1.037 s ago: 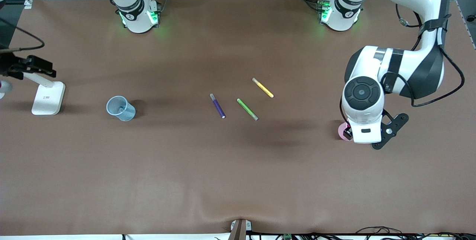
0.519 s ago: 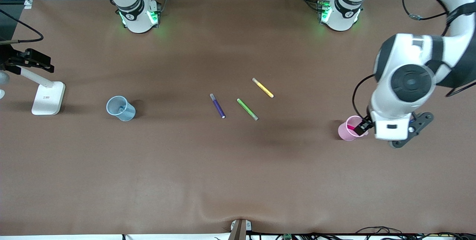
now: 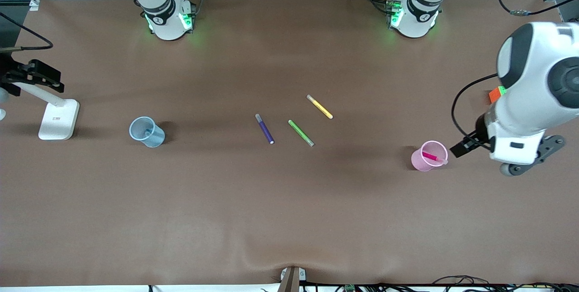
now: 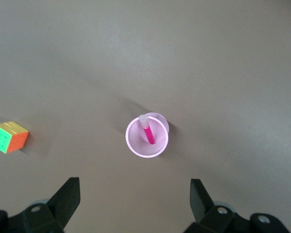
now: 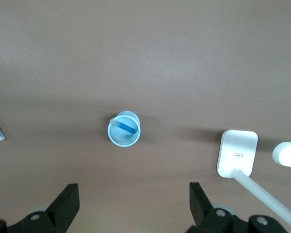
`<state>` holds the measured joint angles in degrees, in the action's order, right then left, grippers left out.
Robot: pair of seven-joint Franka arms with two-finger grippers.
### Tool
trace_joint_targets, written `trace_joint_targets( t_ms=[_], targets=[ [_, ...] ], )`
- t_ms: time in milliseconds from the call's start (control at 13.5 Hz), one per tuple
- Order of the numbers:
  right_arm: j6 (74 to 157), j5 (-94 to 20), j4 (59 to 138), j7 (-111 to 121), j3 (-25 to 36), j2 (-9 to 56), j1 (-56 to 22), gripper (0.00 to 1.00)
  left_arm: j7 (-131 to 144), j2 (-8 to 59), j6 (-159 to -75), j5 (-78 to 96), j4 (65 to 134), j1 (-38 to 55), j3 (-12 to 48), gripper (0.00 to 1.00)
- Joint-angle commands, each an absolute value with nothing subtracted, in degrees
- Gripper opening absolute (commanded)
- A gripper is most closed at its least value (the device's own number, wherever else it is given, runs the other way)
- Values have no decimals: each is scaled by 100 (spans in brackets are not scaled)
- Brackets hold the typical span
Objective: Place pink and blue markers in matching cups
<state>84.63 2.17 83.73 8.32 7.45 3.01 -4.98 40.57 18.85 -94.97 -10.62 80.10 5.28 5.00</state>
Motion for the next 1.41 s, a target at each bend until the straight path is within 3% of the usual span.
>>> trace_joint_targets(
  t_ms=[0,1037,1333],
  targets=[
    [8358,-8,8200,800,765,352,-378,100,3360,1618,-9317,-932,8060,335,536,100],
    [8367,-229,8235,782,765,352,-158,100,1186,634,-8938,-722,8130,-9,510,100],
    [8376,-229,8235,782,765,352,-167,100,828,230,-8930,-441,8506,-166,510,100]
  ],
)
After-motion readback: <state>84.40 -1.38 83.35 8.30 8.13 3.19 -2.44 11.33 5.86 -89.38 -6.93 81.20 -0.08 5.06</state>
